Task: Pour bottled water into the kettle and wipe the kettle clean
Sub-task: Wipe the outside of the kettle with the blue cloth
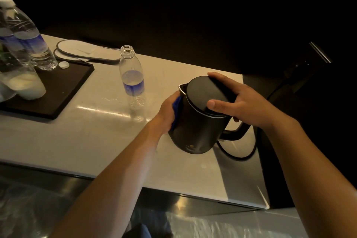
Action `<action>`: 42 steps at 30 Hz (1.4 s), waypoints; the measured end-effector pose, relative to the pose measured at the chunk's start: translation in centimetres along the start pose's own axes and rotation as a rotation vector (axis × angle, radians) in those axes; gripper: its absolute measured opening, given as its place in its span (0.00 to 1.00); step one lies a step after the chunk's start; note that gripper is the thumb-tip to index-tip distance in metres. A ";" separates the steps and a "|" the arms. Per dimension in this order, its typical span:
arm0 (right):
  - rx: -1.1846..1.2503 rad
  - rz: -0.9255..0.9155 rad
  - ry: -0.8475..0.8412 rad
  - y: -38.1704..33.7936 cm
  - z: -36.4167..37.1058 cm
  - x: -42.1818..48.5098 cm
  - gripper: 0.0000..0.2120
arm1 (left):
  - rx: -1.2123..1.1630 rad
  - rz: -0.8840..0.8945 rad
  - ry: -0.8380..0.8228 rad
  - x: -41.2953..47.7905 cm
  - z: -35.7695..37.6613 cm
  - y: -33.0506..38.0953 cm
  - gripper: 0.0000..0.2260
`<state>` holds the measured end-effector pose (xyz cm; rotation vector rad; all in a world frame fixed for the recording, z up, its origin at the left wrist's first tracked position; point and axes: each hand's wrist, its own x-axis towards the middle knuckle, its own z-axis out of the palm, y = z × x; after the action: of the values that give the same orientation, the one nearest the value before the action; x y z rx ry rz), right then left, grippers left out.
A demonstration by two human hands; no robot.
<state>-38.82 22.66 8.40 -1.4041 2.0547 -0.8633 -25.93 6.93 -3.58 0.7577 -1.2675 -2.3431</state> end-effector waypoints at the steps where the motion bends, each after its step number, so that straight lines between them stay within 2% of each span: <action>1: 0.002 -0.001 0.001 -0.1 0.0 0.0 0.40 | -0.040 0.053 0.002 -0.6 0.2 -0.6 0.21; 6: 0.018 -0.002 0.016 -0.4 0.3 -0.1 0.37 | -0.053 0.311 0.193 -3.3 1.3 -3.7 0.18; 16: -0.006 0.013 0.123 -0.9 1.2 -0.9 0.44 | 0.099 0.573 0.620 -6.1 5.0 -8.1 0.22; 19: -0.019 0.024 0.145 -0.8 1.4 -1.1 0.44 | 0.142 0.621 0.680 -6.5 5.9 -8.8 0.24; 22: -0.021 0.036 0.153 -0.6 1.5 -1.2 0.45 | 0.232 0.609 0.692 -6.9 5.4 -8.6 0.22; 25: -0.028 0.048 0.157 -0.6 1.6 -1.3 0.47 | 0.281 0.567 0.681 -7.9 3.8 -7.9 0.15; 29: -0.047 0.058 0.164 -0.5 1.7 -1.3 0.47 | 0.123 0.327 0.661 -9.4 0.4 -5.7 0.14; 31: -0.050 0.066 0.164 -0.5 1.7 -1.3 0.46 | 0.112 0.265 0.646 -10.9 -1.6 -4.4 0.15; 34: -0.044 0.067 0.162 -0.3 1.7 -1.2 0.46 | 0.383 0.392 0.622 -13.7 -4.9 -2.3 0.16; 38: -0.042 0.064 0.166 -0.2 1.8 -1.2 0.48 | 0.879 0.526 0.713 -15.6 -9.1 0.0 0.14; 40: -0.049 0.061 0.170 -0.1 1.9 -1.2 0.50 | 1.218 0.554 0.753 -15.7 -10.8 0.4 0.14; 42: -0.044 0.064 0.172 0.0 1.9 -1.1 0.50 | 1.530 0.476 0.714 -15.4 -12.3 0.0 0.17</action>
<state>-37.10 23.27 7.24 -1.3190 2.2466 -0.9457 -6.25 7.46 -4.78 1.2574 -2.2935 -0.2921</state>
